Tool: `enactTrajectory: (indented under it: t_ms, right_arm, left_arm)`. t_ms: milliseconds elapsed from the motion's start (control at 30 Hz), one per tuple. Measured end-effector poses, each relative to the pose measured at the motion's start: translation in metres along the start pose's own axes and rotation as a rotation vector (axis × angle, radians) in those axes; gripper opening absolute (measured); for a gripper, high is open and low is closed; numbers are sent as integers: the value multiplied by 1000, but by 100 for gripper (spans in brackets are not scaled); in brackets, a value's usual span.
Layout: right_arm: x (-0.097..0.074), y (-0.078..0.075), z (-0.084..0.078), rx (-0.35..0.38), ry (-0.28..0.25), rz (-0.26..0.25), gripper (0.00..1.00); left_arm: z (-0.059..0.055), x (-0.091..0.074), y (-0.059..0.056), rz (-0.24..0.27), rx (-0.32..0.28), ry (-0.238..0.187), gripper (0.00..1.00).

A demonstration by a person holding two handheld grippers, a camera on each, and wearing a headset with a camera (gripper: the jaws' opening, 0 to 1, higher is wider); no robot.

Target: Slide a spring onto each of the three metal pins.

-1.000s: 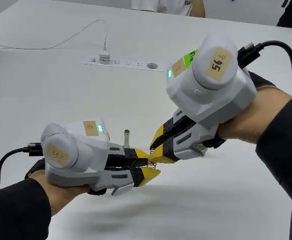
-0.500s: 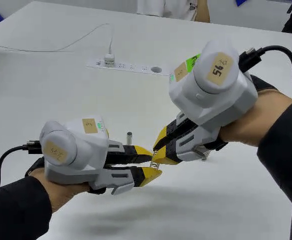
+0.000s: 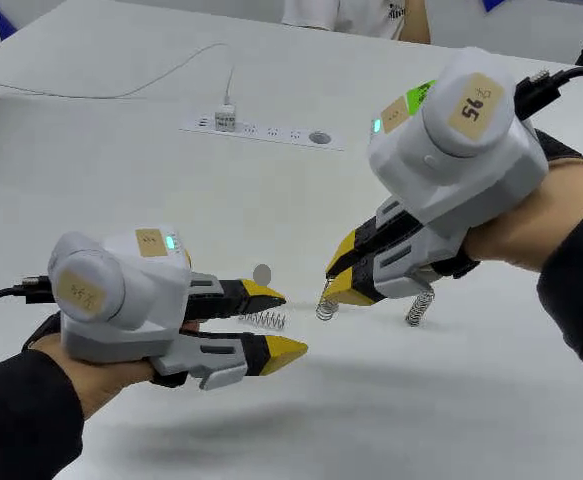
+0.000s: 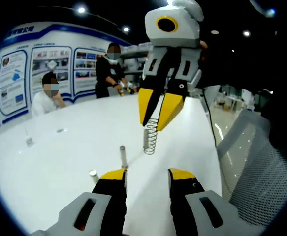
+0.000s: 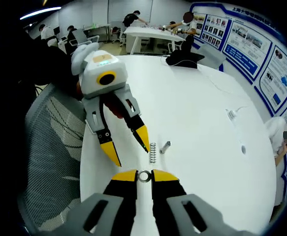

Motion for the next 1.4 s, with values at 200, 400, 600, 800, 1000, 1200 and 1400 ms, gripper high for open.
enactTrajectory:
  t_ms: [200,400,600,800,1000,1200,1400]
  right_arm:
    - [-6,-12,-3,16,1,-29,12]
    - [-9,-25,-5,32,1,-58,12]
    - [-4,-38,-9,51,9,-78,12]
    - [7,-49,-15,69,26,-90,12]
    - [18,-55,-17,83,37,-86,12]
    - [25,-54,-21,96,51,-80,12]
    - [32,-55,-26,105,63,-76,12]
  left_arm:
    - [1,-8,6,39,-8,-3,38]
    - [2,-14,14,89,-16,-14,42]
    - [-2,-17,19,109,-36,-14,46]
    - [-2,-18,20,115,-42,-16,47]
    - [-4,-18,21,118,-52,-14,49]
    - [-5,-18,22,122,-58,-14,51]
    - [-6,-17,22,123,-64,-13,52]
Point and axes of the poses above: the centre of the closed fingertips' face, and the gripper's own axes: x roughly forward along the fingers, y roughly to its left, z roughly out of its top, the point moved 1 cm from there along -x, roughly backward along the fingers, and after that the axes turned 14 degrees about -z, right-handed, at the moved point
